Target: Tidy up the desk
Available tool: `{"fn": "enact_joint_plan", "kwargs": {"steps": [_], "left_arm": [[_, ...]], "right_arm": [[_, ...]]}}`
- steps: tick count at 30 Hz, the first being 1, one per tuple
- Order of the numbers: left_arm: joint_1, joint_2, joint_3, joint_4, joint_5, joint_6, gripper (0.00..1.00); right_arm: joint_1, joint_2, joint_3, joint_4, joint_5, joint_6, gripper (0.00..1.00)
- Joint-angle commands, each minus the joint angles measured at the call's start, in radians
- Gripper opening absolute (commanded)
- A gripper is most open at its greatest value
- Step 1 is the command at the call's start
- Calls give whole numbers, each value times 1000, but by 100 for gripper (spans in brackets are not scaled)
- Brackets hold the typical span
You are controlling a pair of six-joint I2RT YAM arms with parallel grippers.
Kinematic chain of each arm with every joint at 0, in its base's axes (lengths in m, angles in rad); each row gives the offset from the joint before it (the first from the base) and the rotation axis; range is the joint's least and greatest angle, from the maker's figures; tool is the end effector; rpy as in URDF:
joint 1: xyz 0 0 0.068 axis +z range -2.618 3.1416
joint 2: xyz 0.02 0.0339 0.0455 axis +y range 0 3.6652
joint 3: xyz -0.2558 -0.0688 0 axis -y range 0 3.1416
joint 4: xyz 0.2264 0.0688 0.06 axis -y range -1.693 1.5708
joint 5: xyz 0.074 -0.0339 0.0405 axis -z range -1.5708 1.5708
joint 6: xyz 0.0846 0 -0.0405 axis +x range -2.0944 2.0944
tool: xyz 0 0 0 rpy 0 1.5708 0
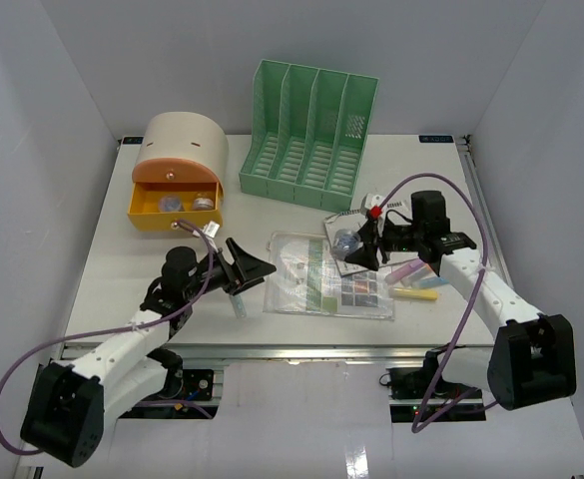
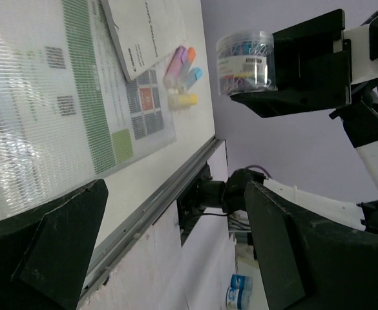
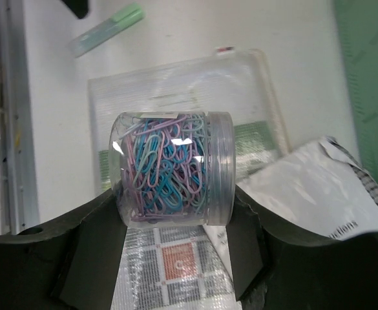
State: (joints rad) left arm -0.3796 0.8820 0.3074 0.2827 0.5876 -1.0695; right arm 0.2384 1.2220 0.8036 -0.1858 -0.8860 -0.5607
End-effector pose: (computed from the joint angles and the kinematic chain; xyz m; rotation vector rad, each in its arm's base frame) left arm 0.1854 -0.1245 0.1967 -0.2611 2.1014 -1.4864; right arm 0.2457 0.1271 0.2443 -1.2095 1.6123 0.7512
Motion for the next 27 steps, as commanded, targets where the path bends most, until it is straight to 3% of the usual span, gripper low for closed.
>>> {"fn": "enact_joint_plan", "kwargs": {"steps": [1,8,20,24,27], "left_arm": [[-113,146,94,209,-29,-25,98],[-220,343,148,381,-71,-85,98],[-301,461,222,413,-72,-91,96],[-314,476,223,436,-45,-97,80],[-314,486,212,465,-31,-113,55]], "right_arm": [[121,-22,20,-121,-99,-165,15],[274,26,79,-98,-60,-113,15],[376,70,128,-47,25,-72,19],[383,73,123,0,89,-45,20],[383,78,136,11,116,-30,22]]}}
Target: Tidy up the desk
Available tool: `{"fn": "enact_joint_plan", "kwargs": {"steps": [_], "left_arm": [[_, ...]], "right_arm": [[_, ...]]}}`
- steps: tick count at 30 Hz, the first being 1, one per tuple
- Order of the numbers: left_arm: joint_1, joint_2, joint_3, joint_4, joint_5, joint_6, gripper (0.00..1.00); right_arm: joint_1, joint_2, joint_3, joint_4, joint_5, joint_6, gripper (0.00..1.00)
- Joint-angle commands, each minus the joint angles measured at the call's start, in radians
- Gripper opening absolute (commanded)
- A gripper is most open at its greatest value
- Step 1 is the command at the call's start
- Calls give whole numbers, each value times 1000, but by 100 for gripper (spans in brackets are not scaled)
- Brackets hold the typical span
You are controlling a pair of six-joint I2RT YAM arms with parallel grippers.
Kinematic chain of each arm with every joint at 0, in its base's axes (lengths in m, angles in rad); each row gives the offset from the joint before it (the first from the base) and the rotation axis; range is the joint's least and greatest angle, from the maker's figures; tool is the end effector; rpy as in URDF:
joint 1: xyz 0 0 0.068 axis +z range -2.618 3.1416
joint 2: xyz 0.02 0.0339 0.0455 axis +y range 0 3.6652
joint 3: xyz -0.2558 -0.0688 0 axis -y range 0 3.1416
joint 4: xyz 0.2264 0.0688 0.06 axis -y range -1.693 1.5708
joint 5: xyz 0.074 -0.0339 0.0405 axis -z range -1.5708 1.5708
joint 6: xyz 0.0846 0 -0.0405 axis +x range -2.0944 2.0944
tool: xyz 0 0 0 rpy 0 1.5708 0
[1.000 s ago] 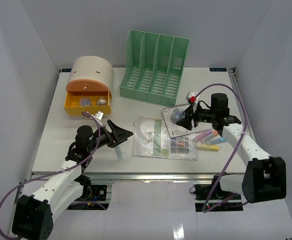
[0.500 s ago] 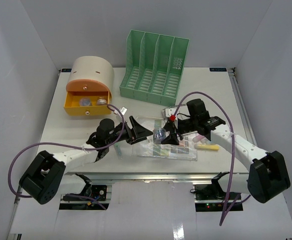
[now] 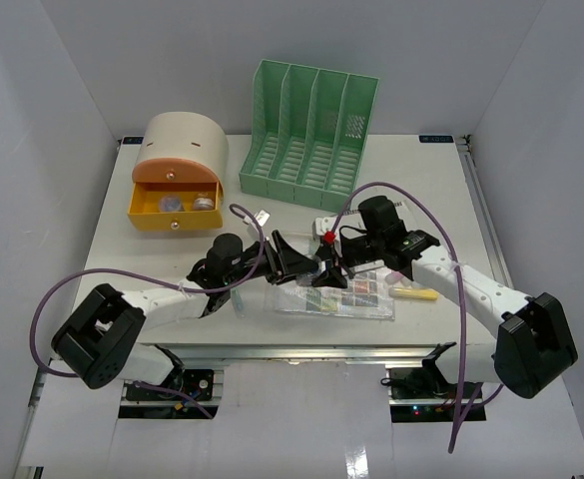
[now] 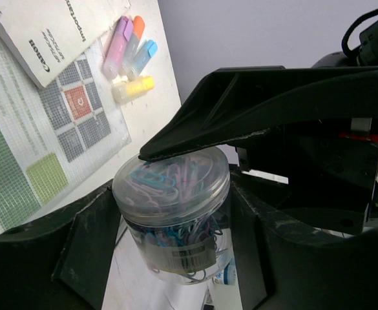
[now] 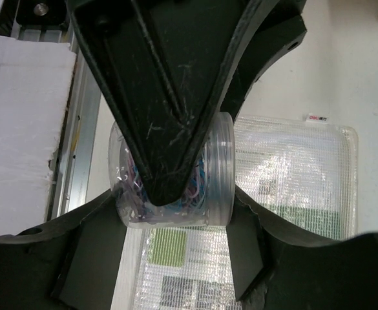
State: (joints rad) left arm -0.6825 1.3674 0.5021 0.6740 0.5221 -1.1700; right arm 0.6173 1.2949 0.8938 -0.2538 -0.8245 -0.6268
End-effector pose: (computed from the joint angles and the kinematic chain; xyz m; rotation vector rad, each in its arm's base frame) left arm 0.2104 -0.2254 0.2026 -0.0569 2.1209 -1.6988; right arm 0.1976 0.2164 0.2464 -1.5707 1.4240 0.9014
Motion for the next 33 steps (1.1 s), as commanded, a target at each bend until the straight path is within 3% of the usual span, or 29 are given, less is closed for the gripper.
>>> {"fn": "enact_joint_plan", "kwargs": {"steps": [1,3,7,10,12,18,24,27,33], "left_arm": [[-11,2,13,79,36,-17,48],[-12,1,10,84,36,-20,39],[-12,-35,15,26,18,0,15],[-12,-87,30,-91,-27,70,4],[-12,-170,88,-311,-126,182,0],[12,-346,234,-869,-504,393,0],[136,-398,480,-1230,-821,556,0],[273,-367,563,-1306,-862,633,0],[501,-246,650,-1294,-827,745,0]], "right_arm": [[4,6,48,80,63,41,24],[4,7,48,82,79,45,32],[4,-7,39,66,79,23,75],[3,-22,37,38,71,-19,90],[-16,-42,36,9,74,-50,95],[-136,-133,-29,9,6,-55,98],[-241,-191,-157,38,-73,-33,98],[-310,-216,-235,79,-129,-12,98],[-365,-217,-251,78,-157,-8,98]]}}
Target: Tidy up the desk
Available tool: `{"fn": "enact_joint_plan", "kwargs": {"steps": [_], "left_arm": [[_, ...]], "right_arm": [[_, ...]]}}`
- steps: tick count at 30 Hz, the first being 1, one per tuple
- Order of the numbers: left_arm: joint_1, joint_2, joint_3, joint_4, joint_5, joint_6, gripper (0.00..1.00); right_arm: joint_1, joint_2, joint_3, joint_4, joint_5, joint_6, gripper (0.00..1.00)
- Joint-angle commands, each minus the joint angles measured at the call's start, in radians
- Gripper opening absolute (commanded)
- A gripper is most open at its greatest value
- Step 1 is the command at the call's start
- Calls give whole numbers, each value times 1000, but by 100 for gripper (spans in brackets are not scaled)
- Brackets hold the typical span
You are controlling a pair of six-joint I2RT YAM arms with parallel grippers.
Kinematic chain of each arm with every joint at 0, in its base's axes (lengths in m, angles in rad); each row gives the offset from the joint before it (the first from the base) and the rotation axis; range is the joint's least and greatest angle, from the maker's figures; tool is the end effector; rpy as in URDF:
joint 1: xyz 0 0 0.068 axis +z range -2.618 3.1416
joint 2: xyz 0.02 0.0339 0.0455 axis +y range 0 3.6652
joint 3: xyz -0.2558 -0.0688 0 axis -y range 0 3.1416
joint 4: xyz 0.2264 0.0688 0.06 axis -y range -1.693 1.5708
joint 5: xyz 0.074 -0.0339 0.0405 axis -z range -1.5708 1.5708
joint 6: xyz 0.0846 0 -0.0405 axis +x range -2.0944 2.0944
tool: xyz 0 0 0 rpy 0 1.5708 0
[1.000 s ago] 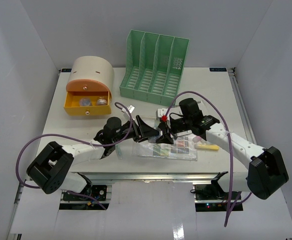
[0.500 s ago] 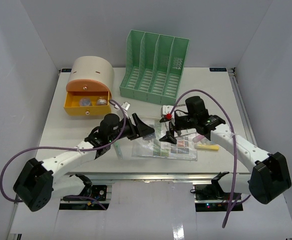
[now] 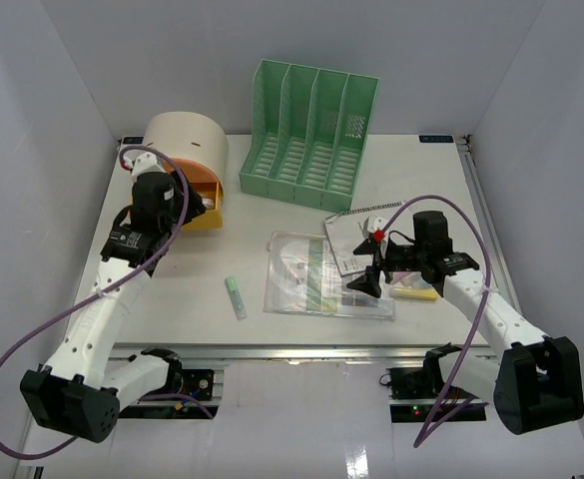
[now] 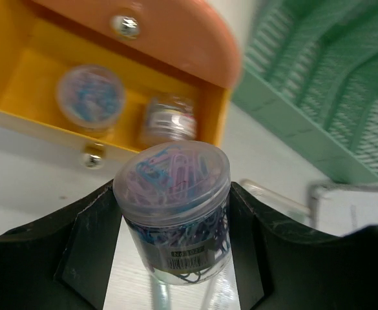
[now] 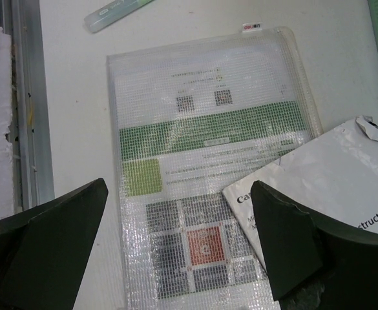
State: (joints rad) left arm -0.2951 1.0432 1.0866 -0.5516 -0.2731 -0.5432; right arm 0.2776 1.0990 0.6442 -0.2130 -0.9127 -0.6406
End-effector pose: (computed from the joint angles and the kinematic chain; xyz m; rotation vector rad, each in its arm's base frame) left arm 0.2464 -0.0511 0.3286 -0.4200 2.0236 -0.2341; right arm 0.2050 0.1280 0.2179 -1.3072 1.5748 0.7871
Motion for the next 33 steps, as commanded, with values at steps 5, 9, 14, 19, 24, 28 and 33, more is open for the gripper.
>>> {"fn": "enact_joint_plan", "kwargs": {"steps": [5,9,14,19,24,28,33], "left_arm": [[218,192,167,-42,-44,168,0],[248,262,250,-30,-88,200,0],[287,319,305,-11,-132,225,0],[335,361,315,2,-156,229,8],[352,389,300,13,-137,226,21],[355,417,301,15,-106,232,45],[358,421,301,14,-80,238,78]], "right_arm": [[-48,-24,-9,33,-78,-2,98],[-60,-30,-9,32,-81,-7,98],[-69,-32,-6,27,-79,-12,98],[-87,-36,-6,26,-88,-11,98],[-98,-35,-6,23,-92,-11,98],[-109,-36,-6,21,-103,-11,98],[-119,-34,-5,13,-113,-16,98]]}}
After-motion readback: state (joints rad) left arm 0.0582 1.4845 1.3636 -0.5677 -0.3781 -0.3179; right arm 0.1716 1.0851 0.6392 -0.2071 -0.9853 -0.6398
